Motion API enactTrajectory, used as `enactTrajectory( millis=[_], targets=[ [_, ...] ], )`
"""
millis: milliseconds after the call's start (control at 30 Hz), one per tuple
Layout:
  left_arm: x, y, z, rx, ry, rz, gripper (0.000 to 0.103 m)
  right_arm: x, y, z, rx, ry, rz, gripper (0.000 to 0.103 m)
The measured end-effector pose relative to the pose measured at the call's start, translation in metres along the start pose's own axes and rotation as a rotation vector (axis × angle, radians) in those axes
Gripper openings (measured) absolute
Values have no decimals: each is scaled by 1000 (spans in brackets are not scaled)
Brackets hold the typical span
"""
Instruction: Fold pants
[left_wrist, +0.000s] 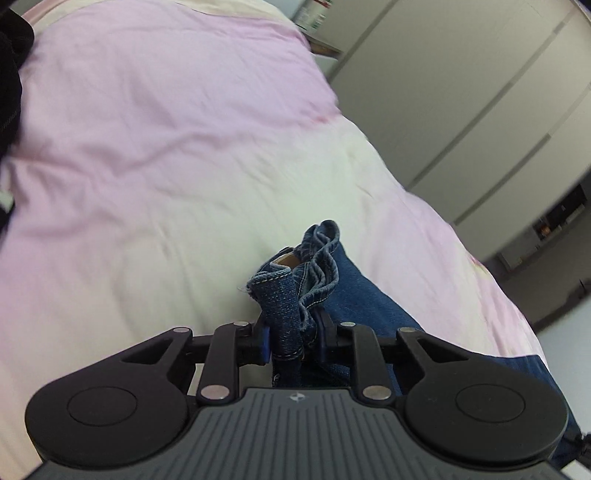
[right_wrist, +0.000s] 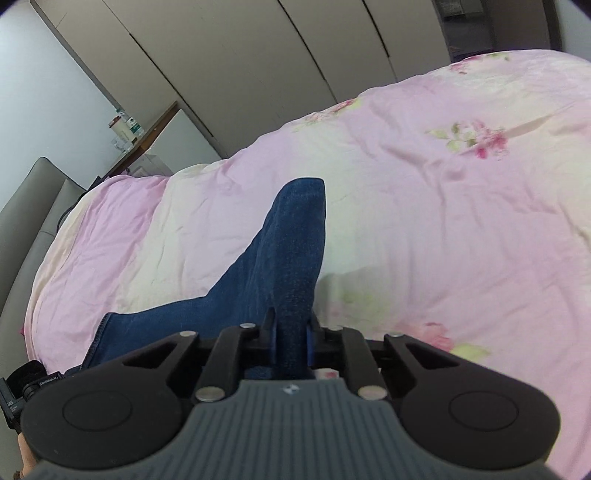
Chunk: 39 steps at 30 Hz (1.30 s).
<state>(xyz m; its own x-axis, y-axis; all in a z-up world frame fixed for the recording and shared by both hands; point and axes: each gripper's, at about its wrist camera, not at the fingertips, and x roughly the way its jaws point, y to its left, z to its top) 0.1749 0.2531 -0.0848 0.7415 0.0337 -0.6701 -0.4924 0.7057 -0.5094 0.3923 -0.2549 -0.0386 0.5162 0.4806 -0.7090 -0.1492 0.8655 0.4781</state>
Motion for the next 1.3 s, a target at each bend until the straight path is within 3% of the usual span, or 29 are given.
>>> enactTrajectory(
  millis=[200,300,433,533,667,733,767,867,967,1033,1167,1300],
  targets=[
    [-22,-55,-90,86,121,-89,25,-106,-80,-37,60,-16,-162,9],
    [-24,-75,-126,178,182,-92,25,-143,-125,-63,114,-16,-234,9],
    [-12,-81,-152,274,257,-24,25,-161,-177,-99,209,-3,-307,9],
    [-4,-76,-152,294,288,-3,26,-157,-190,-124,248,0,-315,9],
    [-2,-77,-146,299,336,14,34,-156,-173,-123,209,-22,-319,9],
    [-9,-78,-141,317,332,43,46,-158,-165,-117,201,-28,-310,9],
    [-14,-80,-139,335,326,49,48,-160,-160,-115,197,-31,-303,9],
    [-30,-94,-137,425,295,59,49,-169,-133,-108,143,-34,-285,9],
    [-49,-116,-135,581,189,105,49,-173,-106,-102,103,-29,-275,9],
    [-60,-126,-132,636,155,62,50,-174,-89,-98,84,-26,-273,10],
    [-61,-139,-130,698,217,-108,49,-172,-56,-92,53,-19,-245,10],
    [-38,-141,-139,746,279,-176,33,-162,-13,-89,6,-5,-205,10]
  ],
)
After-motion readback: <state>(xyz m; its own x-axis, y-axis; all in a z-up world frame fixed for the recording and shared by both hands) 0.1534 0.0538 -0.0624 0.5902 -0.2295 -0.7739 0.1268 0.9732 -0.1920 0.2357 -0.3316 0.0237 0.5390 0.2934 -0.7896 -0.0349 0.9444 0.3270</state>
